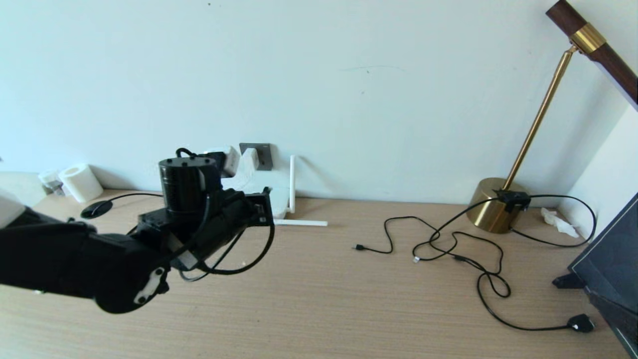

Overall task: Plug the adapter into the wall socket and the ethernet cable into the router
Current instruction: Align cable and router interface

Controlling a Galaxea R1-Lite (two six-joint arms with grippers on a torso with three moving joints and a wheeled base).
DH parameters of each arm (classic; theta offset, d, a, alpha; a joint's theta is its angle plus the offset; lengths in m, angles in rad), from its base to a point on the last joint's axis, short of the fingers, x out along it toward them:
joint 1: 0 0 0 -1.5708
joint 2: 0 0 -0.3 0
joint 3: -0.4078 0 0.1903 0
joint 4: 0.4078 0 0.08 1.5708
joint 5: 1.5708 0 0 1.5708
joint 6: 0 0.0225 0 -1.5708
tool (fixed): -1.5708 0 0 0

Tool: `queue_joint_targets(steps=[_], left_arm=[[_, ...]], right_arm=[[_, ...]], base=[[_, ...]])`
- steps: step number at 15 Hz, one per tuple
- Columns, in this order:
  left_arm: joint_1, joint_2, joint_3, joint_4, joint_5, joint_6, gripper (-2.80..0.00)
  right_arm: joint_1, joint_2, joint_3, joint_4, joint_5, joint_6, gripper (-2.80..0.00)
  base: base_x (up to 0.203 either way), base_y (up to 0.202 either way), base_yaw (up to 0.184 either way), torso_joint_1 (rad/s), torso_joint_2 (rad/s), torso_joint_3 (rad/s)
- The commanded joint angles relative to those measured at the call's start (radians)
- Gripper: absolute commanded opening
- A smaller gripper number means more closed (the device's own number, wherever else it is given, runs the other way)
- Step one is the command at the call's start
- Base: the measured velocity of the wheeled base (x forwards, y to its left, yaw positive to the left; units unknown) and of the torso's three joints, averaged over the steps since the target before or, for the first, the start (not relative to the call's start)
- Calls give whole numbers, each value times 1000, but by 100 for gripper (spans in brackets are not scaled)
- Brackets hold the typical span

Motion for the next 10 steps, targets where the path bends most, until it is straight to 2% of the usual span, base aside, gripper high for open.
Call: queue_joint_targets(steps=[1, 2, 4, 6, 7, 9, 10], left_arm=[[25, 7, 27, 3, 7, -9, -280], [30, 8, 45, 15, 15, -11, -280], [32, 8, 80, 30, 63, -11, -280], [25, 4, 104, 32, 98, -10, -280], [25, 7, 107, 32, 114, -10, -280], [29, 12, 153, 28, 117, -16, -280], [30, 11, 191, 23, 118, -17, -280]], right_arm=[[-9, -107, 76, 1, -73, -19, 0], [-26, -125, 108, 0, -135, -26, 0], [-65, -163, 120, 7, -187, -26, 0], [-160, -172, 145, 22, -221, -39, 0], [-195, -188, 155, 25, -227, -55, 0], [-200, -283, 173, 32, -213, -93, 0], [-197, -327, 215, 37, -147, -123, 0]], base=[[0, 0, 0, 0, 0, 0], [0, 0, 0, 0, 0, 0], [0, 0, 0, 0, 0, 0], [0, 0, 0, 0, 0, 0], [0, 0, 0, 0, 0, 0], [0, 0, 0, 0, 0, 0], [0, 0, 0, 0, 0, 0]])
